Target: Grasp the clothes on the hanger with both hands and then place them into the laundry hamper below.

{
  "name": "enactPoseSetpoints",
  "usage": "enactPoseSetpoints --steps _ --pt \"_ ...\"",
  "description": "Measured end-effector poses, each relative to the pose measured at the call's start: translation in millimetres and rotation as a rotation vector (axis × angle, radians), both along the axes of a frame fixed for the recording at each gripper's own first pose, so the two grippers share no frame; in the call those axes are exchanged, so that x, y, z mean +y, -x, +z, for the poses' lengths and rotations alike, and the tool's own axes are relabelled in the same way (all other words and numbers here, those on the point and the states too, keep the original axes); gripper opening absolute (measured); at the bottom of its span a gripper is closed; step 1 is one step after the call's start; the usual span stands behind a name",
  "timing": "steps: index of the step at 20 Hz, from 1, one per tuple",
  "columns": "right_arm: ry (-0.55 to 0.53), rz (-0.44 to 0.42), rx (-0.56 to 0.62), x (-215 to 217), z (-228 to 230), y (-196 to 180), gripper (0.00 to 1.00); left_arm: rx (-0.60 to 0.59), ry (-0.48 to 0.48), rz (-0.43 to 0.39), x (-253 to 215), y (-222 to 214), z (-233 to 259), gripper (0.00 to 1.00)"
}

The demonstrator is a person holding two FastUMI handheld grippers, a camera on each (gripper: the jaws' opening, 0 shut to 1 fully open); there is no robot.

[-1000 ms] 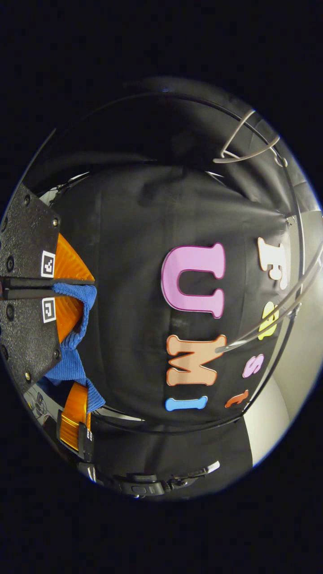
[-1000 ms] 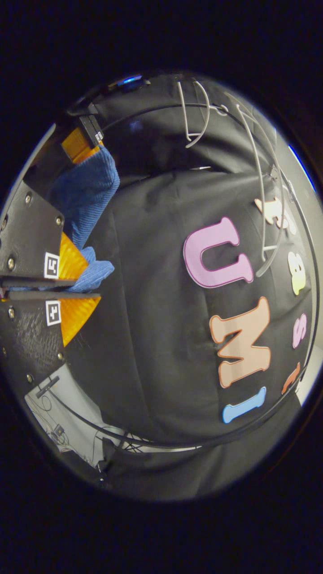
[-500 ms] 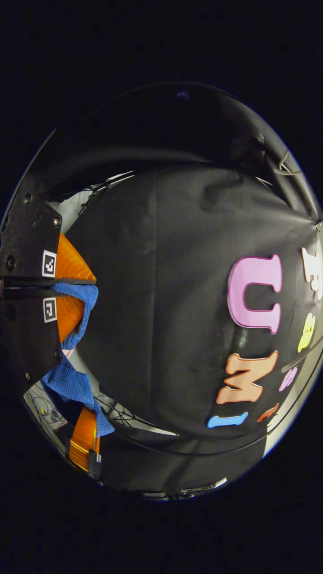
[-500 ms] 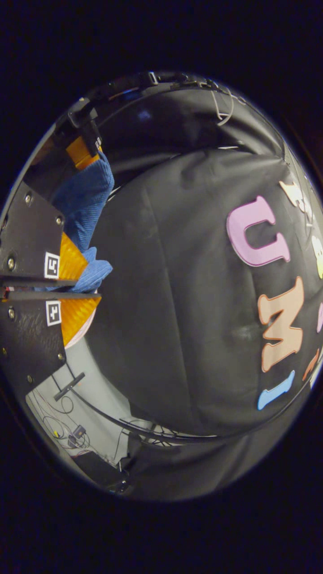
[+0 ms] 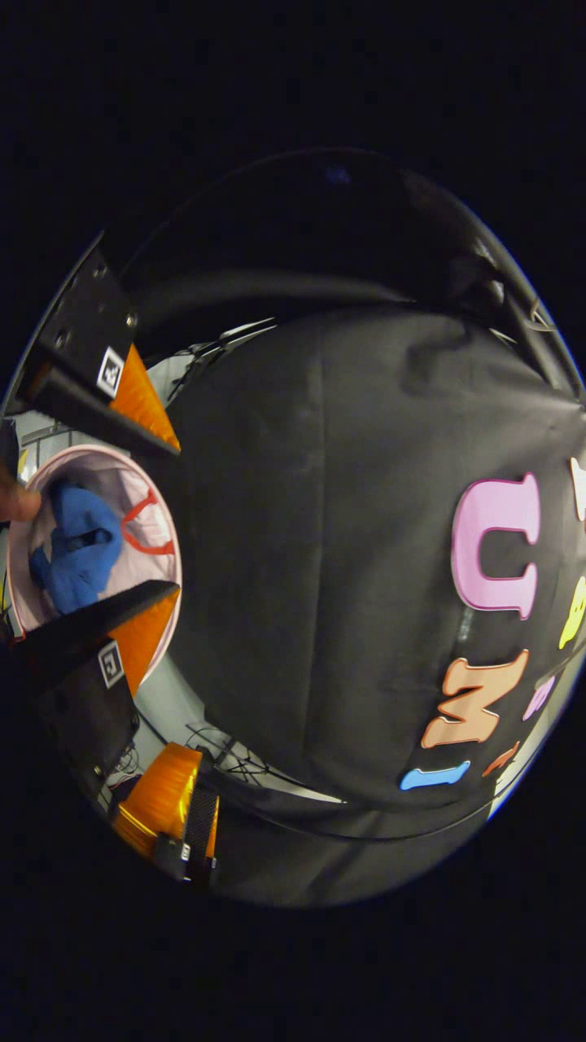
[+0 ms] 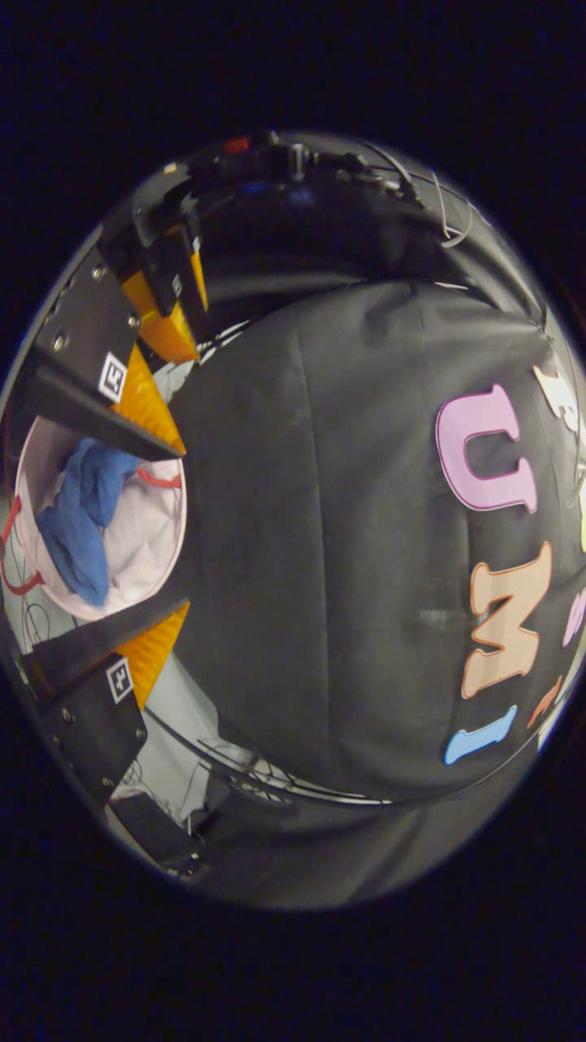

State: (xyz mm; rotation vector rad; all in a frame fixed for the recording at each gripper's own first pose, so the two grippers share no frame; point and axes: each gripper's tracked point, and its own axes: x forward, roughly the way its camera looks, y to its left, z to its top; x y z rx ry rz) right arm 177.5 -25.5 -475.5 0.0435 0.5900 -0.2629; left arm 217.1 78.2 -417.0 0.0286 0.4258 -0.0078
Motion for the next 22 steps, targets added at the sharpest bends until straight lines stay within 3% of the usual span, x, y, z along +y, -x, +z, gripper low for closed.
enactPoseSetpoints --steps 1,9,22 --pt "0.002 -0.001 -0.014 2.3 9.1 0.9 0.99 -0.017 0.003 -0.004 -0.7 0.1 9.9 0.99" --pt "0.068 -0.042 -0.155 -3.0 109.9 9.5 0.99 -0.21 0.008 -0.034 -8.5 31.1 132.7 0.98" --pt "0.103 -0.005 -0.332 4.3 248.4 48.0 0.99 -0.297 0.005 -0.022 -16.9 79.6 239.0 0.96"
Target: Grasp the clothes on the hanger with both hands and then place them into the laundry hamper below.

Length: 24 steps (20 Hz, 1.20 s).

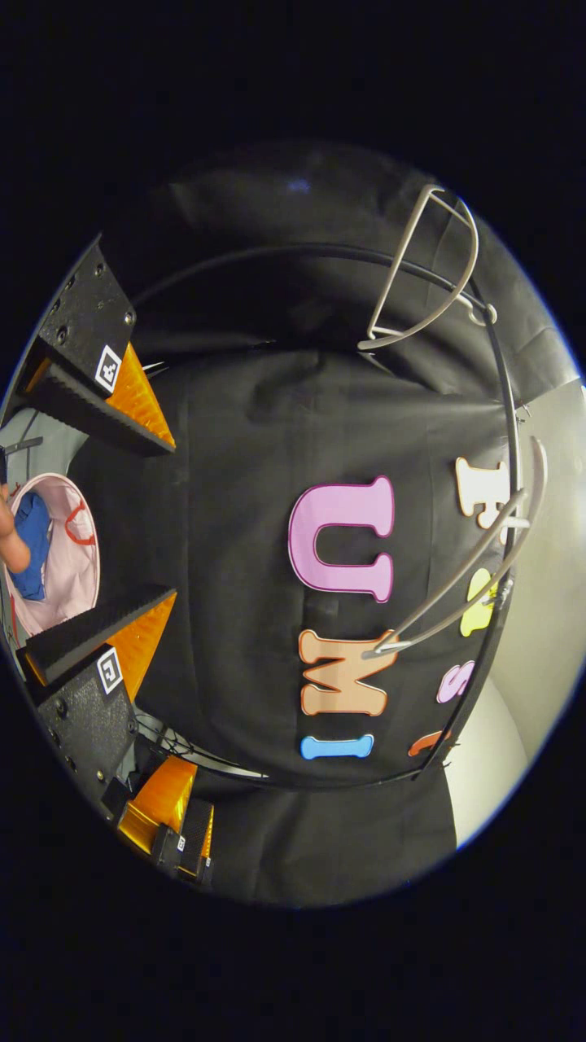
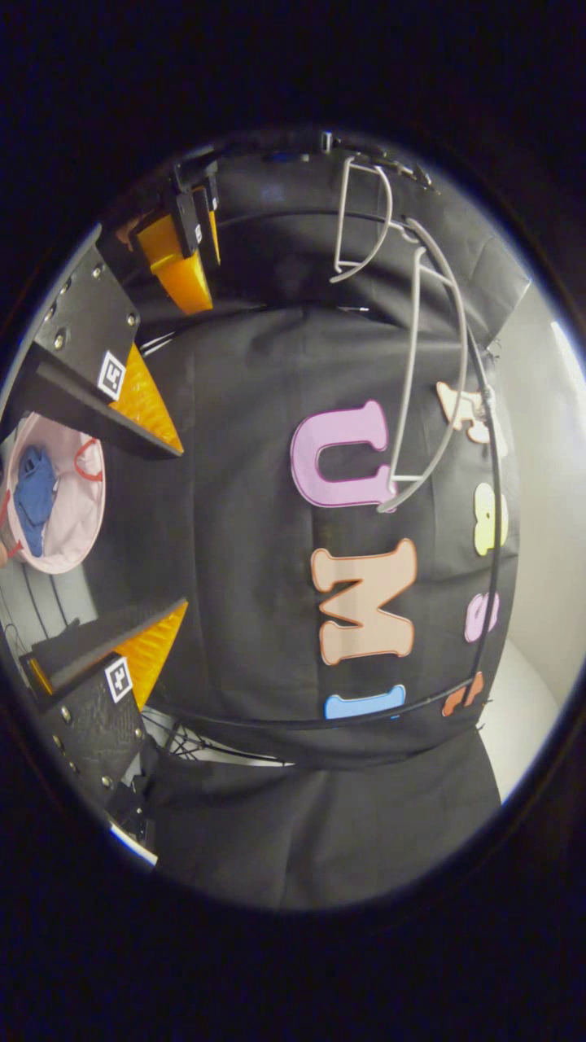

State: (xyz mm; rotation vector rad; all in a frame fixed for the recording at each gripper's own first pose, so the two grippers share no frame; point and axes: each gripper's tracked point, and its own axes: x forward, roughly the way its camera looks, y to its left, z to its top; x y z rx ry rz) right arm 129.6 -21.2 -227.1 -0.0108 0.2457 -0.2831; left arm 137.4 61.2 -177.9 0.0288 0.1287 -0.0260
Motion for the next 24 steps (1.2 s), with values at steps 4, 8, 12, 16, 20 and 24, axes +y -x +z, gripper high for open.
enactPoseSetpoints --steps 4,8,12,16,20,24 --pt "0.032 -0.022 -0.037 -4.5 35.9 23.8 0.97 -0.023 0.038 0.011 1.8 15.3 28.6 0.98" --pt "0.038 -0.021 -0.08 -4.4 70.2 39.8 0.99 -0.053 0.034 0.043 11.5 29.0 59.2 0.98" --pt "0.035 -0.001 -0.11 -0.1 101.3 59.8 0.96 -0.112 0.014 0.062 15.7 43.7 94.7 0.93" --pt "0.033 0.019 -0.136 4.0 121.8 79.5 1.0 -0.117 0.039 0.048 3.4 56.8 113.2 0.93" --pt "0.073 0.046 -0.183 6.0 143.3 98.7 0.92 -0.122 0.05 0.059 -2.5 68.4 128.5 0.93" --pt "0.092 0.077 -0.219 10.1 158.2 112.9 0.98 -0.145 0.042 0.048 -18.4 80.1 137.5 0.92"
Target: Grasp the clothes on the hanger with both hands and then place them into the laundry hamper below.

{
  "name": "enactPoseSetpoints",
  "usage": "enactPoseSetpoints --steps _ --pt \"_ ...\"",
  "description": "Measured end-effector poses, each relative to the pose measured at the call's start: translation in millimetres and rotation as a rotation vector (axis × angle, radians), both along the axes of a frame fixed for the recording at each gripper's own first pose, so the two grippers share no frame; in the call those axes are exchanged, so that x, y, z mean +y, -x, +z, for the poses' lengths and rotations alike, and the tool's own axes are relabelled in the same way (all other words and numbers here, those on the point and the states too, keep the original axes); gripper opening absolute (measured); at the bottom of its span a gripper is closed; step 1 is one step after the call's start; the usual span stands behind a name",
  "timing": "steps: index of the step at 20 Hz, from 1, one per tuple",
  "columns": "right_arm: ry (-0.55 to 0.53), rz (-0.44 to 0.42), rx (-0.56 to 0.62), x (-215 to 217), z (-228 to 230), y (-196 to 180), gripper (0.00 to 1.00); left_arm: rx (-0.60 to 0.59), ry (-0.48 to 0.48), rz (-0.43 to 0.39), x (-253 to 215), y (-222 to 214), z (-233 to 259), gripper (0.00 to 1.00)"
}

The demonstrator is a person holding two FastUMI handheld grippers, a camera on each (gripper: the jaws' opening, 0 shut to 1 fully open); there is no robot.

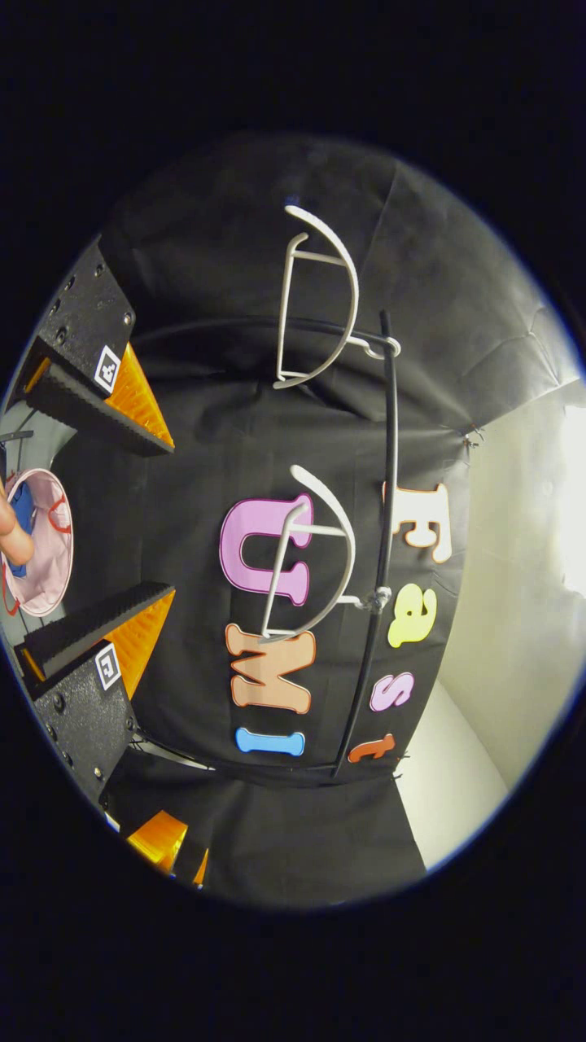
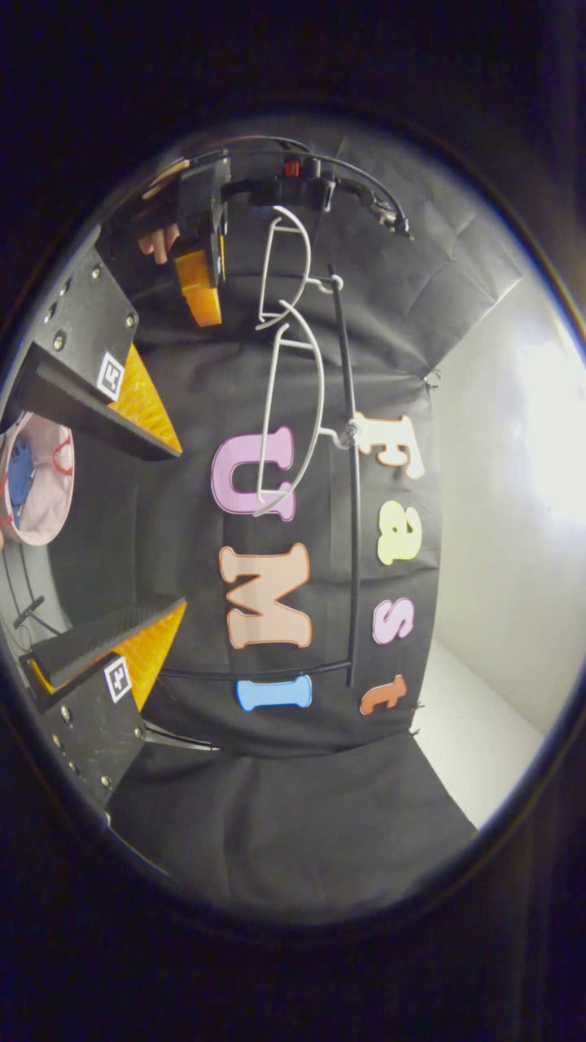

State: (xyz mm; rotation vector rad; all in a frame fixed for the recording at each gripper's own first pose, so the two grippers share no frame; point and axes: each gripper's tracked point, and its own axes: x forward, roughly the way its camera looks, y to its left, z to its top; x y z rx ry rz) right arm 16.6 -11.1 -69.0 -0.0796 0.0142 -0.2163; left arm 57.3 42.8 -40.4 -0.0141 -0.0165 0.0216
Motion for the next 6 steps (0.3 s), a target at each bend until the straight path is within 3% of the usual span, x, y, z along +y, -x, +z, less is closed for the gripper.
enactPoseSetpoints --steps 2,3,6 --pt "0.0 0.008 -0.003 -1.4 -0.8 4.9 0.99 0.0 0.02 -0.032 -13.5 6.3 -5.2 0.93" --pt "0.003 0.011 -0.005 -3.6 -2.0 7.5 0.92 0.004 0.017 -0.048 -19.0 8.8 -7.5 0.93" --pt "-0.003 0.021 0.003 -7.0 -5.8 14.2 0.92 0.015 -0.009 -0.042 -23.3 7.9 -10.0 0.92"
